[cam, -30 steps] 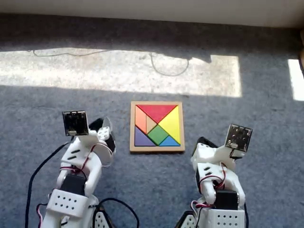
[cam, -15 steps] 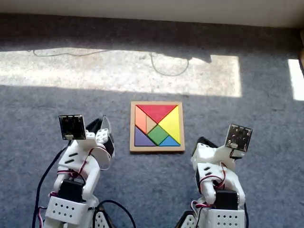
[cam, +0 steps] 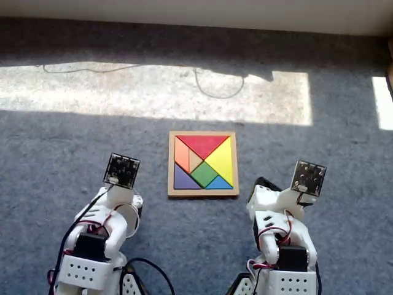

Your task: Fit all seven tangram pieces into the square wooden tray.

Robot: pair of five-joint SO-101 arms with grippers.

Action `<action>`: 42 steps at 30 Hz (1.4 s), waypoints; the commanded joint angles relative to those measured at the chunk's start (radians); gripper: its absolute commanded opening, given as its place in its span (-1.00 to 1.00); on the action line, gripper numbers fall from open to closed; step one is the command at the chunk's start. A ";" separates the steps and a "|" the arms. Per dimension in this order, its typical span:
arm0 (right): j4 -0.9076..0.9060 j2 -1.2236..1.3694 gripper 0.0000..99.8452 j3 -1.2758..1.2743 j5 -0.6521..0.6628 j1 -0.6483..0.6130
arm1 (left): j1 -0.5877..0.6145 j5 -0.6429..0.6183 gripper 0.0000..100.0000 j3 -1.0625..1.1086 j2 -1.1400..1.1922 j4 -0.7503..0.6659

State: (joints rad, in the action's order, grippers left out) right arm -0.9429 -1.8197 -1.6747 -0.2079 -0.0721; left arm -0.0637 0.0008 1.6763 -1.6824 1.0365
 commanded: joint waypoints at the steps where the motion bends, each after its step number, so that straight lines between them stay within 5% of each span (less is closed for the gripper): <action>1: -0.004 -0.016 -0.99 -0.119 0.012 0.012 | 0.101 0.012 -0.99 0.028 -0.013 0.018; 6: -0.025 -0.016 -0.99 -0.119 0.011 0.005 | 0.213 0.012 -0.99 0.028 -0.013 0.055; 26: -0.251 -0.016 -0.98 -0.117 0.014 -0.076 | 0.211 0.008 -0.99 -0.021 -0.015 0.163; 35: -0.292 -0.016 -0.98 -0.125 0.313 -0.087 | 0.193 0.011 -0.99 0.013 -0.015 0.161; 42: -0.305 -0.016 -0.98 -0.125 0.336 -0.085 | 0.174 0.012 -0.99 0.025 -0.015 0.155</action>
State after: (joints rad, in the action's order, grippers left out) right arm -1.2329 -1.8197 -1.6747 0.1189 -0.1488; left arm 0.1312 0.0023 1.6763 -1.6870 1.1945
